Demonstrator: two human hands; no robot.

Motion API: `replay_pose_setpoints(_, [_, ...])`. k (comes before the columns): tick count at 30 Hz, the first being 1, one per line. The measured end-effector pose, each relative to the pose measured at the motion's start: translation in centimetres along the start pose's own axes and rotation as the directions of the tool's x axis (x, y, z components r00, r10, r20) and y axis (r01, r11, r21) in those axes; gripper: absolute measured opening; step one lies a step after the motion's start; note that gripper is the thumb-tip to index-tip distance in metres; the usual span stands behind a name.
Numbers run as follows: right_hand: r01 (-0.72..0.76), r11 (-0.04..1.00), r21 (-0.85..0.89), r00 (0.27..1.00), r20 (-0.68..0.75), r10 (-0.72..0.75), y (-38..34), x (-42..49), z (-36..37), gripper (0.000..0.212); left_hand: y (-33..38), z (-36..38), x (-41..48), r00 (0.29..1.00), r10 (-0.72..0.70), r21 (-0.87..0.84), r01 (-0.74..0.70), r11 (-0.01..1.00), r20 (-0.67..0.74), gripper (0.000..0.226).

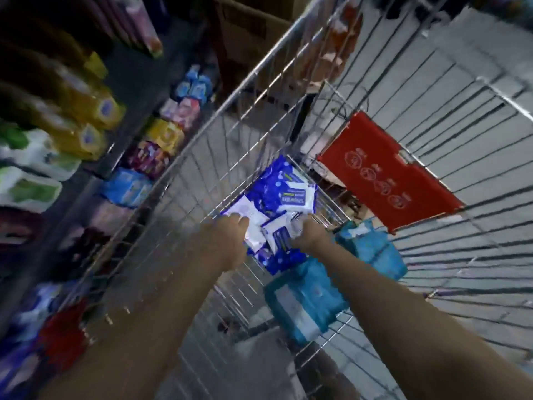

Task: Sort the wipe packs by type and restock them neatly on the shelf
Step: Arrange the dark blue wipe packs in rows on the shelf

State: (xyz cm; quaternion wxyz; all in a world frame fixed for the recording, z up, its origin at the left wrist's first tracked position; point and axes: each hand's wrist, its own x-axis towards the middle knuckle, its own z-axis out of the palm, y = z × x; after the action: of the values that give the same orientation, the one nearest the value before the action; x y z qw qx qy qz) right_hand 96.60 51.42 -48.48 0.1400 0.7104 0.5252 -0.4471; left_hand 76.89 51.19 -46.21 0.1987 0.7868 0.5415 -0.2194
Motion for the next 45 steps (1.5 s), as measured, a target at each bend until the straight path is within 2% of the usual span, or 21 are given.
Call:
replay_pose_setpoints(4, [-0.073,0.977,0.201,0.994,0.092,0.055,1.4,3.9,3.9,0.076,0.5,4.0,3.5,0.995,0.007,0.105,-0.018,0.994,0.103,0.074])
replay_pose_setpoints(5, [-0.081,0.968,0.236,0.995,0.076,0.064,1.6,4.5,4.6,0.082,0.5,4.7,4.3,0.993,0.019,0.124,-0.034,0.992,0.116,0.078])
replay_pose_setpoints(7, [-0.081,0.977,0.196,0.996,-0.007,0.084,2.1,5.5,5.5,0.089,0.5,5.5,5.8,0.992,0.042,0.160,-0.061,0.985,0.120,0.081])
replay_pose_setpoints(9, [-0.049,0.981,0.186,0.996,-0.059,0.061,2.6,6.0,5.8,0.083,0.5,5.8,7.4,0.989,0.064,0.234,-0.094,0.968,0.135,0.085])
replay_pose_setpoints(13, [0.018,0.934,0.357,0.997,-0.076,0.010,3.5,5.8,5.6,0.045,0.3,6.7,9.7,0.986,0.082,0.364,-0.131,0.922,0.148,0.086])
replay_pose_setpoints(15, [0.068,0.916,0.396,0.992,-0.124,-0.020,4.1,5.2,4.7,0.038,0.2,6.9,9.9,0.986,0.098,0.371,-0.142,0.918,0.136,0.087])
replay_pose_setpoints(18, [0.080,0.880,0.468,0.988,-0.157,-0.007,4.7,3.4,2.4,0.045,0.7,7.2,8.8,0.982,0.063,0.304,-0.116,0.945,0.180,0.082])
replay_pose_setpoints(20, [0.085,0.885,0.458,0.985,-0.172,-0.006,5.0,1.9,0.6,0.040,1.2,7.5,8.1,0.983,-0.029,0.116,0.008,0.993,0.182,0.066])
replay_pose_setpoints(23, [0.135,0.916,0.378,0.975,-0.213,-0.055,4.6,-0.7,-1.5,0.034,1.1,6.9,5.8,0.983,-0.097,-0.134,0.118,0.984,0.157,0.045])
replay_pose_setpoints(25, [0.143,0.924,0.355,0.974,-0.217,-0.067,3.7,-3.1,-2.4,0.032,0.5,6.7,3.9,0.979,-0.132,-0.365,0.180,0.913,0.153,0.043])
replay_pose_setpoints(27, [0.150,0.940,0.307,0.971,-0.226,-0.082,2.3,-6.0,-2.9,0.013,-0.5,5.8,1.4,0.986,-0.136,-0.576,0.164,0.801,0.093,0.048])
replay_pose_setpoints(29, [0.167,0.945,0.281,0.961,-0.259,-0.093,0.4,-9.4,-3.1,0.022,-1.4,3.2,-2.5,0.988,-0.143,-0.679,0.146,0.720,0.061,0.038])
replay_pose_setpoints(31, [0.201,0.944,0.261,0.945,-0.306,-0.117,-1.7,-13.2,-3.0,0.021,-2.4,-0.6,-7.5,0.991,-0.131,-0.760,0.067,0.646,-0.025,0.024])
replay_pose_setpoints(33, [0.263,0.920,0.290,0.931,-0.326,-0.164,-4.4,-17.2,-2.6,0.041,-4.4,-4.0,-12.9,0.981,-0.109,-0.841,-0.078,0.535,-0.160,0.023])
replay_pose_setpoints(35, [0.343,0.876,0.338,0.913,-0.338,-0.227,-7.6,-21.4,-2.4,0.048,-7.0,-7.9,-19.0,0.950,-0.083,-0.876,-0.240,0.418,-0.300,0.035])
replay_pose_setpoints(37, [0.413,0.823,0.390,0.899,-0.322,-0.298,-11.6,-25.6,-2.2,0.045,-10.2,-11.0,-25.4,0.916,-0.072,-0.857,-0.338,0.389,-0.394,0.045])
replay_pose_setpoints(41, [0.565,0.703,0.432,0.825,-0.282,-0.490,-21.0,-33.2,-2.0,0.037,-16.6,-15.8,-37.4,0.885,-0.072,-0.862,-0.426,0.275,-0.461,0.031])
replay_pose_setpoints(45, [0.681,0.598,0.422,0.719,-0.233,-0.655,-30.8,-39.6,-1.7,0.029,-22.5,-18.2,-46.8,0.812,-0.270,-0.856,-0.494,0.154,-0.517,0.011])
